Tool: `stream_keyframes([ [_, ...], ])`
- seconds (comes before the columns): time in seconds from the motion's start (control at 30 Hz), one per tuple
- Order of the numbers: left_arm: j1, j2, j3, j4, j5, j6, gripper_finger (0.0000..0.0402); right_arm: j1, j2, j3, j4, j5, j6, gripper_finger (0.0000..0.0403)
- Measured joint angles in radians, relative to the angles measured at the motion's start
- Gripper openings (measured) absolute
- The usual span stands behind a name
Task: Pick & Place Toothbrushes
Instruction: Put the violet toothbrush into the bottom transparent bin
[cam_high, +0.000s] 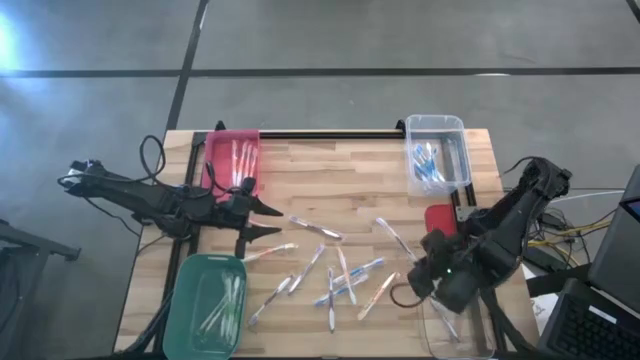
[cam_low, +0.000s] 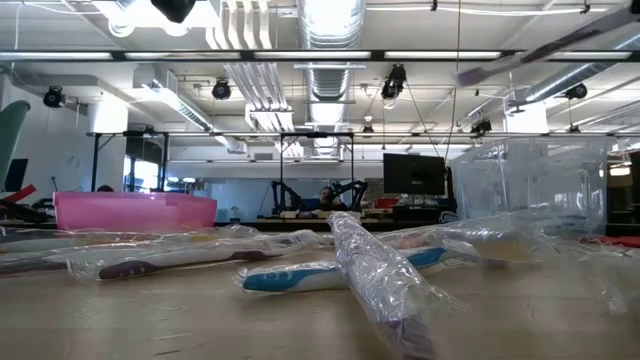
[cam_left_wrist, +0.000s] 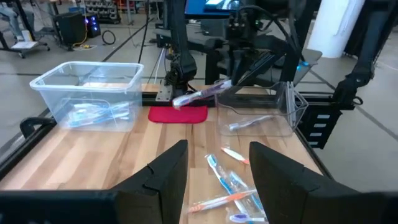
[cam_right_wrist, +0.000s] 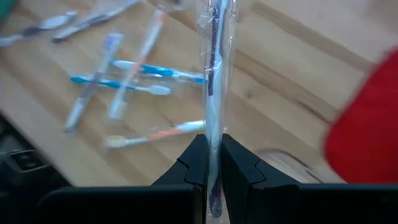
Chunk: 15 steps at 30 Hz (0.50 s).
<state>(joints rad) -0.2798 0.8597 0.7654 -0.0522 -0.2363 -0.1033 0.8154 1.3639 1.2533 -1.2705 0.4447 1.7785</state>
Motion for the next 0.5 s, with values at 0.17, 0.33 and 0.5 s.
stream_keyframes([
  [0.17, 0.000, 0.000, 0.000, 0.000, 0.000, -0.087, 0.0177, 0.076, 0.130, 0.185, -0.254, -0.051, 0.148, 0.0017],
  [0.33, 0.000, 0.000, 0.000, -0.001, 0.000, -0.146, 0.0177, 0.132, 0.226, 0.316, -0.298, -0.132, 0.230, 0.0017],
  [0.5, 0.000, 0.001, -0.001, -0.001, 0.000, -0.170, 0.0177, 0.176, 0.291, 0.369, -0.301, -0.253, 0.369, 0.0017],
])
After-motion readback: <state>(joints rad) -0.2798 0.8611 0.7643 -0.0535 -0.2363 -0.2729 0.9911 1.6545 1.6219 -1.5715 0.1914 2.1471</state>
